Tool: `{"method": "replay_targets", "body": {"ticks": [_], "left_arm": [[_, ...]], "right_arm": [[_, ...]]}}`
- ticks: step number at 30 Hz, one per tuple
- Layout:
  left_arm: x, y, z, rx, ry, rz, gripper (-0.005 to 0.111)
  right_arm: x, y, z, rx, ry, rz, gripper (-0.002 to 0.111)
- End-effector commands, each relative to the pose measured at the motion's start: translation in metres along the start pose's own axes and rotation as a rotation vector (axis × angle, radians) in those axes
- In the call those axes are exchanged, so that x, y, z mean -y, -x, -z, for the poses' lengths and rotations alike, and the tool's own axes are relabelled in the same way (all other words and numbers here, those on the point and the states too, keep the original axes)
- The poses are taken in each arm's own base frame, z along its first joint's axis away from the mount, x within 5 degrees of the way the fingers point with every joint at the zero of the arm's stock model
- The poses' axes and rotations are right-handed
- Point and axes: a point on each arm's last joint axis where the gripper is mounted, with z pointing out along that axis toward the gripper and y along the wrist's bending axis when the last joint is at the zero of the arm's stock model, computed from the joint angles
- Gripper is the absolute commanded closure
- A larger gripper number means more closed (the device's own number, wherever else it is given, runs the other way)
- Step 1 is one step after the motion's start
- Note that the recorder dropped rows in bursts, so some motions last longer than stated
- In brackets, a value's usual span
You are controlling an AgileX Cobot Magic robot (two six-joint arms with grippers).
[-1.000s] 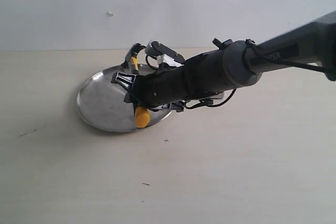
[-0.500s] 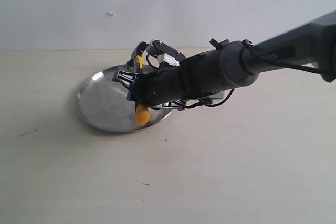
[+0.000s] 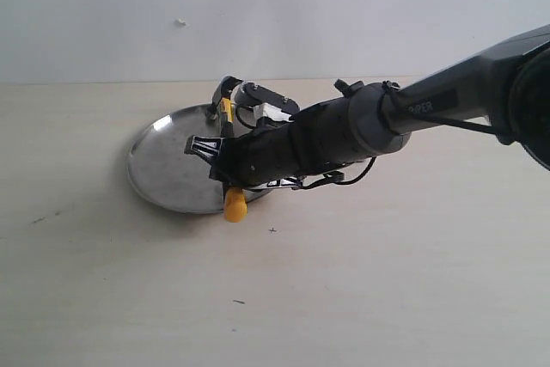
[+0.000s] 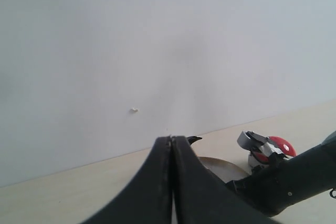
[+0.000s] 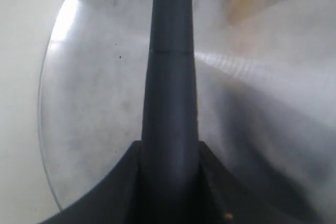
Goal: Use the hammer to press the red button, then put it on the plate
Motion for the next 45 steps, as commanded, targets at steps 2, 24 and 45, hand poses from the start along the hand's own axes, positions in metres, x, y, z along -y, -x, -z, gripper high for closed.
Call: {"method": "replay_targets", "body": {"ticks": [2, 24, 45], "left_arm": [[0.0, 0.0, 0.001, 0.003, -0.001, 0.001, 0.107], [0.0, 0.0, 0.001, 0.003, -0.001, 0.001, 0.107], [0.0, 0.0, 0.001, 0.003, -0.001, 0.001, 0.107]], "right_arm": [[-0.001, 0.003, 0.001, 0.015, -0.008, 0.062, 0.108], [0.005, 0.006, 0.0, 0.047, -0.071, 0.072, 0.064], [-0.026, -0.017, 0.193, 0.14, 0.067, 0.484, 0.108]]}}
